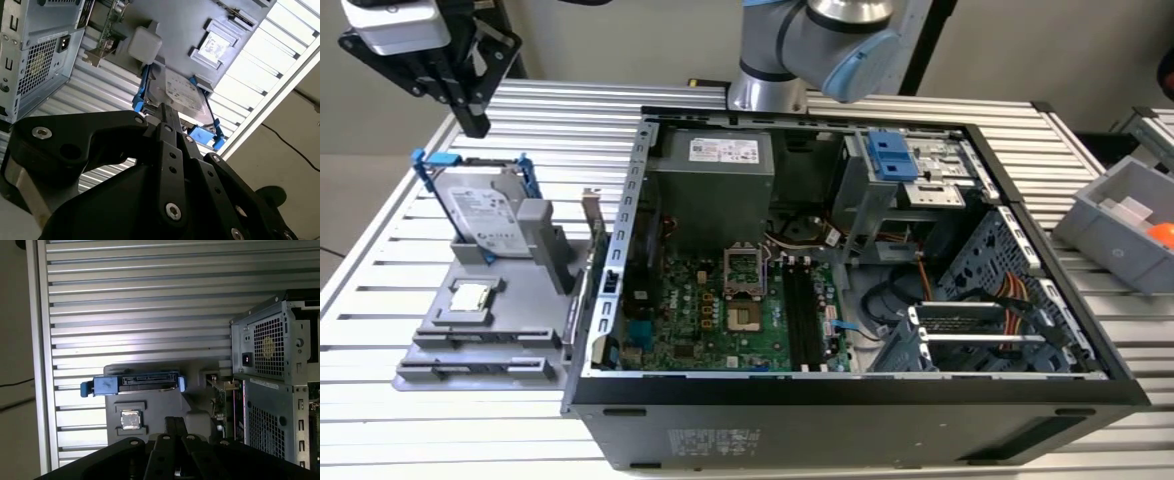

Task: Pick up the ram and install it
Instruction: 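Reach for the ram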

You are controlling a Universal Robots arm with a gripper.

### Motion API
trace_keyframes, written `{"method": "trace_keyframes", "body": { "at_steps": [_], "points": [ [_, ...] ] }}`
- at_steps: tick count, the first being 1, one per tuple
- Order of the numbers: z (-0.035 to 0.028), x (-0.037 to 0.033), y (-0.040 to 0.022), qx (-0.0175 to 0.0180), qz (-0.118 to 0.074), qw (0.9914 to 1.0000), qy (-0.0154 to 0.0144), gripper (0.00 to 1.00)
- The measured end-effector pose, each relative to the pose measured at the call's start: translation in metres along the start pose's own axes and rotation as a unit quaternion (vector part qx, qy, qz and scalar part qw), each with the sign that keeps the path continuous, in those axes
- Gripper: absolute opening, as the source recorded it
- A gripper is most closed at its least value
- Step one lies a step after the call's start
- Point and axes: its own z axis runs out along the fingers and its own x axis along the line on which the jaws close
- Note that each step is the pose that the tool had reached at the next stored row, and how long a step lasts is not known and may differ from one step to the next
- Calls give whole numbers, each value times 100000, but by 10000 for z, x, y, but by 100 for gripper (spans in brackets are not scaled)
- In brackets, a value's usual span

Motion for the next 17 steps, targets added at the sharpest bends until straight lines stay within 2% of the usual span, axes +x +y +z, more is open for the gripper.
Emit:
{"method": "trace_keyframes", "body": {
  "at_steps": [17],
  "points": [
    [0,1,-6,0,-1,100000,2,0]
  ]
}}
